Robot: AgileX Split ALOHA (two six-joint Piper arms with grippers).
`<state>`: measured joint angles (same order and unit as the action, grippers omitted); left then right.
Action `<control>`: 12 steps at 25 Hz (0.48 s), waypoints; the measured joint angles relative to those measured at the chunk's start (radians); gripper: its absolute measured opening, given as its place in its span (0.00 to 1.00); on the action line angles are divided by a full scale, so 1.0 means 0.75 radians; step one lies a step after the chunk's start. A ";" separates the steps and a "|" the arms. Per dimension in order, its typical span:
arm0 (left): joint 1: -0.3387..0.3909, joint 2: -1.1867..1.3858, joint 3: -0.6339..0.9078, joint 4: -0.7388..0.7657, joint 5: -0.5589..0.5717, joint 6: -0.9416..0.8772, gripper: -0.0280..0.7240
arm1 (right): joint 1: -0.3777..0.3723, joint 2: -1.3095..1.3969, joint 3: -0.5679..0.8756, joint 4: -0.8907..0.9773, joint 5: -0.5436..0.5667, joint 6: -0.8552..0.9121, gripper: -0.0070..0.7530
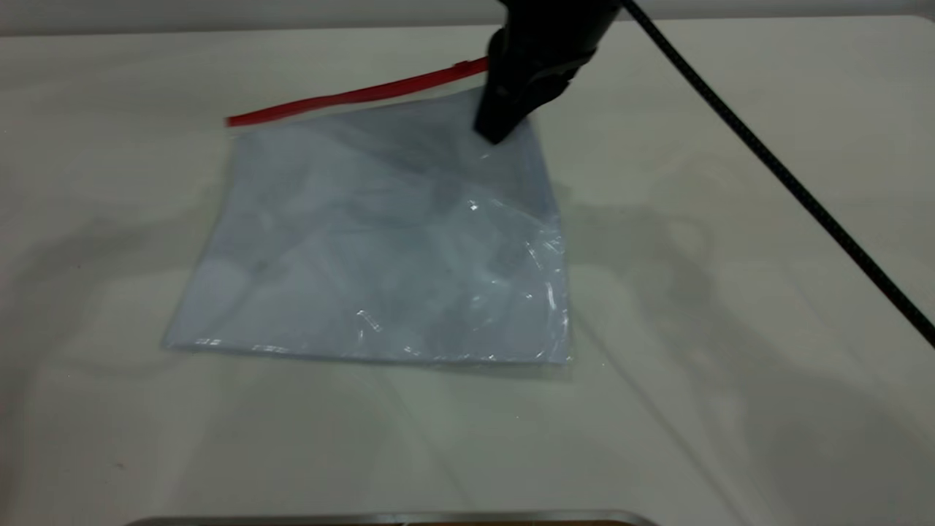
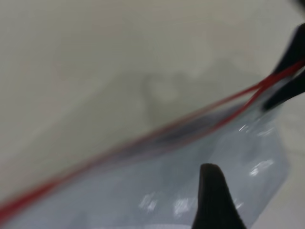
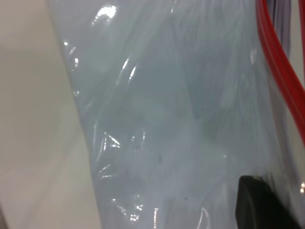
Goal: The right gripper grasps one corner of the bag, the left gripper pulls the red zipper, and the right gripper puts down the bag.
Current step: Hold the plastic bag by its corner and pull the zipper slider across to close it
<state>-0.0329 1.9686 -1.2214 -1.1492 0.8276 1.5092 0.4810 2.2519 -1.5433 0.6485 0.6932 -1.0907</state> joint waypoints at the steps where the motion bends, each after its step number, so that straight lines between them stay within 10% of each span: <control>1: 0.000 0.035 -0.025 -0.007 0.037 0.017 0.72 | 0.009 0.000 0.000 0.028 0.018 -0.037 0.05; 12: -0.083 0.244 -0.152 0.004 0.275 0.075 0.72 | 0.036 0.000 0.000 0.379 0.237 -0.325 0.05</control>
<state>-0.0952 2.1517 -1.3351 -1.1462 1.0342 1.5658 0.5080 2.2519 -1.5433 0.9331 0.8711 -1.3344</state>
